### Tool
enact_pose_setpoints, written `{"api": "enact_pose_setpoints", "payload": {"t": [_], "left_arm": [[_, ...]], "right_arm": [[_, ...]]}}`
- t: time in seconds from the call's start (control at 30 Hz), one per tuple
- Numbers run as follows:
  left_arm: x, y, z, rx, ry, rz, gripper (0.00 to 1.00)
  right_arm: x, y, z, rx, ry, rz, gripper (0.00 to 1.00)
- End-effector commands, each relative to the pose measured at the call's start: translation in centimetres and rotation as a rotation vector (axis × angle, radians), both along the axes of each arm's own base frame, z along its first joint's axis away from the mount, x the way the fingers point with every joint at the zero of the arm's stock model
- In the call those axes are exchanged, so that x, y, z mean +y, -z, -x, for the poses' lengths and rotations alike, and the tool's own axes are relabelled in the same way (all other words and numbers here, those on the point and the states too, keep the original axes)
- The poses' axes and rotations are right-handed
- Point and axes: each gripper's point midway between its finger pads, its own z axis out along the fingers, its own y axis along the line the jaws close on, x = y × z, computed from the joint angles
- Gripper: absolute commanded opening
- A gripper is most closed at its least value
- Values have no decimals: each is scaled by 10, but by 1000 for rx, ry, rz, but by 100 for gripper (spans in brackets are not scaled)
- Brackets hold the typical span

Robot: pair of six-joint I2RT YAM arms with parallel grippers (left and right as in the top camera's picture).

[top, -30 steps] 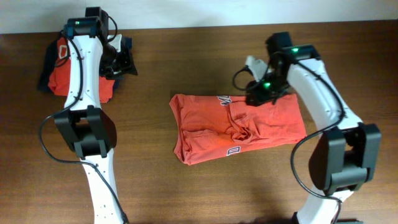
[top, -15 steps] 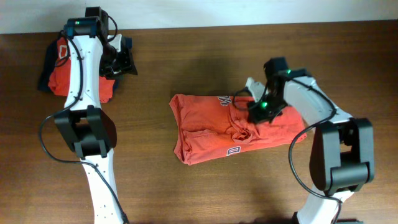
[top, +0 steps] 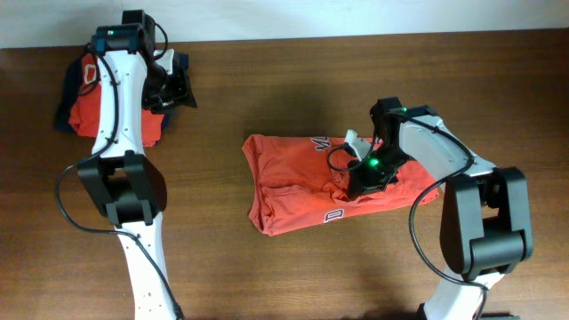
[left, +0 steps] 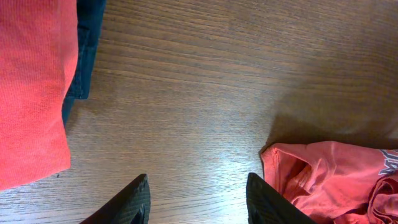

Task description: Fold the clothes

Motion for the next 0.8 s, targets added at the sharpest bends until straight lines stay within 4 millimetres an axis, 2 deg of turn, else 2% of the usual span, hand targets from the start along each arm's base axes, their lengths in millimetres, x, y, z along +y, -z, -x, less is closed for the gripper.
{"api": "enact_pose_setpoints", "payload": {"t": [0.0,0.13,0.2,0.3,0.57,0.77], "left_arm": [[4,-2,-1,-10,11,-16,50],[4,-2,0,-5,12,-16,50],[4,-2,2,2,12,-15,50],[3,-2,3,6,12,-15,50],[4,-2,3,4,12,-15,50],[4,-2,3,4,12,-15,50]], "right_arm": [[8,-27,-14,-46,-2,-52,5],[-1,-48,-42,-140,9,-18,5],[-10,-47,-53,-186,12,26,5],[-18,-37,-58,-205,14,73,5],[-23,2,-46,-190,11,97,4],[-19,23,-12,-86,11,63,4]]}}
